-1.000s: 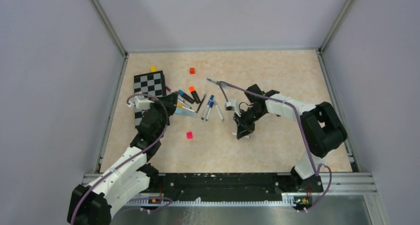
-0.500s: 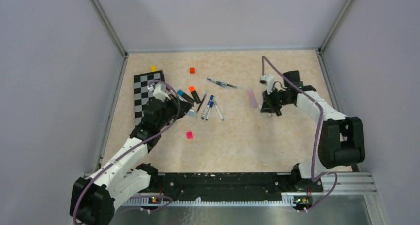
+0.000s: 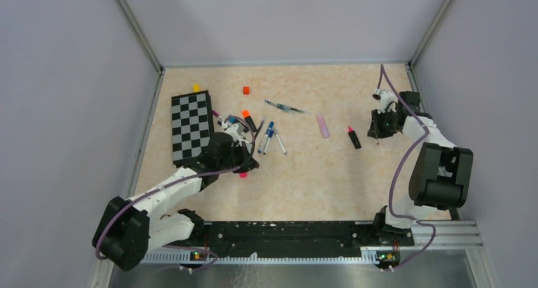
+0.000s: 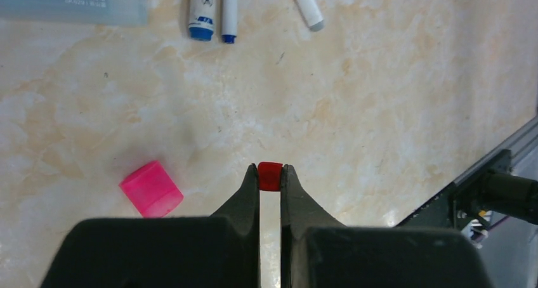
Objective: Open the pen caps
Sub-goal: Place the pen at the center of the board, then place the pen cap at the center of the board.
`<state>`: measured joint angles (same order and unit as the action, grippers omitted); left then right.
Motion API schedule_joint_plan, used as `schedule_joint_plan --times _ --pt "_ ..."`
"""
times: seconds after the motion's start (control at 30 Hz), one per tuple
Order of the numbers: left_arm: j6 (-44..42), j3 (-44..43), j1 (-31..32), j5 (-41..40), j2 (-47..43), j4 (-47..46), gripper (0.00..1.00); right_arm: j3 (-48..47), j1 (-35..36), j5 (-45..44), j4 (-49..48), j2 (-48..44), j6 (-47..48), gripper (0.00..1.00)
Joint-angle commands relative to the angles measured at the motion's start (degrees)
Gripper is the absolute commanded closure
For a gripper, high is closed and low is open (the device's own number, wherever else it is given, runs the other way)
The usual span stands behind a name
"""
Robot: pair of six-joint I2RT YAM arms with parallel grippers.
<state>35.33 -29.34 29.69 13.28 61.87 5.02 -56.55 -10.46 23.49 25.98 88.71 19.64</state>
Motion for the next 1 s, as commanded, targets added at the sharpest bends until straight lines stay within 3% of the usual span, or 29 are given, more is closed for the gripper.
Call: schedule_joint_plan --times 0.0,0.43,0.97 --pt "-2.97 -0.13 1.16 -3.49 4.77 -0.27 0.99 -1.69 -0.35 -1.1 -0.81 3.75 -0.61 0.87" --pt "-4.29 -1.18 2.04 -6.01 13.62 -0.91 0.93 -3.88 -0.35 1.63 -0.17 9.85 -0.48 0.75" --pt "-5.01 -3.12 2.11 -7.97 14.19 2.42 0.67 -2.96 -0.35 8.7 1.87 4.46 1.0 0.69"
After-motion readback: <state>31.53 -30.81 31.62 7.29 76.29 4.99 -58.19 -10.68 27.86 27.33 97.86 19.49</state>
